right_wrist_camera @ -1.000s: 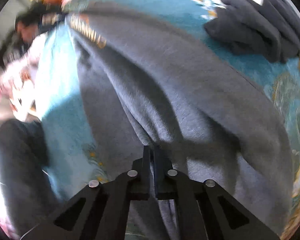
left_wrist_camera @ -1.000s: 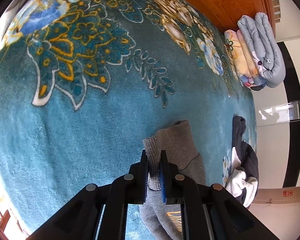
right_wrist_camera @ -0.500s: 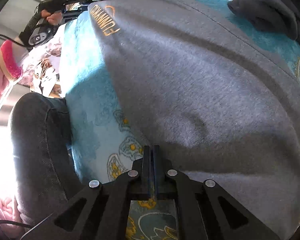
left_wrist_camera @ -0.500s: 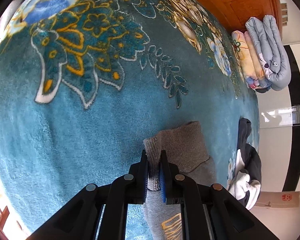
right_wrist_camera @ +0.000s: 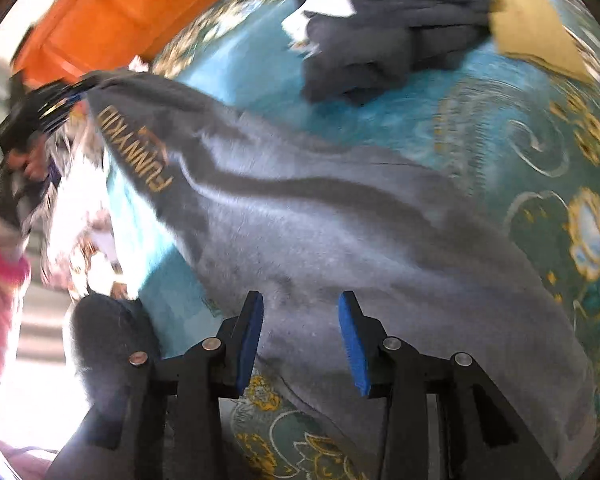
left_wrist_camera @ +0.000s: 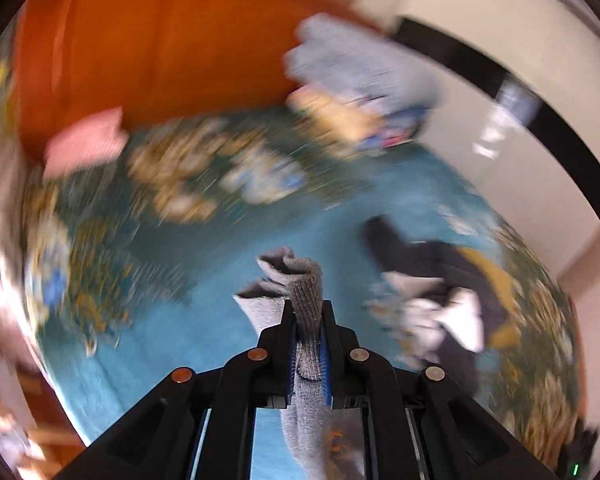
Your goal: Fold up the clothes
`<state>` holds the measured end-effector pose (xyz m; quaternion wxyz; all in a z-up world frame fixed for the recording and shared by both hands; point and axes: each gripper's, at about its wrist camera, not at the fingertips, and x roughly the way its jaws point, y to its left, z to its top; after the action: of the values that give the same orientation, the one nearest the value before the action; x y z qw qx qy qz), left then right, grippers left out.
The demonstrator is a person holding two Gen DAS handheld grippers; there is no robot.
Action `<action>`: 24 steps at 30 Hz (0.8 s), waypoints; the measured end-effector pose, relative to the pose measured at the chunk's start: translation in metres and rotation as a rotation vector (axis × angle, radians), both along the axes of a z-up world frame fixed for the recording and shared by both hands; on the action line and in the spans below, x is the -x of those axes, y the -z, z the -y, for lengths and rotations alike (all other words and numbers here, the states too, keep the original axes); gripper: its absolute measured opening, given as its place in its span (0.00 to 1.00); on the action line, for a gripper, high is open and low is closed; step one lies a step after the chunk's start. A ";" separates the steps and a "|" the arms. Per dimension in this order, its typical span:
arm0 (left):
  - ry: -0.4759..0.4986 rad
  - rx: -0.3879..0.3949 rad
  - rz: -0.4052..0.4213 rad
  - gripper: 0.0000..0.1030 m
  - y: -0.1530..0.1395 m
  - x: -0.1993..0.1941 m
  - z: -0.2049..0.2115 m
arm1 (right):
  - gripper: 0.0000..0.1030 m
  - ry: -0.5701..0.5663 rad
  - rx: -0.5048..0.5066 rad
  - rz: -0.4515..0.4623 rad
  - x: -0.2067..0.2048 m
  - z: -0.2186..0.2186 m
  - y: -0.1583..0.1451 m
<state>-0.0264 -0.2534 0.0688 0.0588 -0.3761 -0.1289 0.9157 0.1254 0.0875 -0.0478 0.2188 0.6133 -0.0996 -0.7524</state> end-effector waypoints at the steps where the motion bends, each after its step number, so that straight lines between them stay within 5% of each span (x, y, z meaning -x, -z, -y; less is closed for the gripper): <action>1: 0.041 0.029 -0.040 0.10 -0.014 -0.009 -0.019 | 0.39 0.025 0.014 -0.006 -0.002 -0.003 0.001; 9: 0.322 0.185 -0.057 0.10 -0.002 -0.084 -0.169 | 0.39 0.205 0.054 -0.043 -0.018 -0.045 -0.014; 15: 0.463 0.283 0.106 0.10 0.073 -0.127 -0.256 | 0.39 0.329 0.067 -0.025 -0.042 -0.092 -0.014; 21: 0.536 0.413 0.231 0.11 0.124 -0.156 -0.299 | 0.39 0.400 0.115 0.036 -0.054 -0.107 0.007; 24: 0.539 0.375 0.271 0.13 0.126 -0.157 -0.298 | 0.39 0.406 0.126 0.052 -0.057 -0.108 0.015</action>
<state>0.1301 0.0449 -0.0569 0.2103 -0.5187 0.1388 0.8169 0.1822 0.1954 -0.0626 0.0978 0.5851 -0.2737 -0.7571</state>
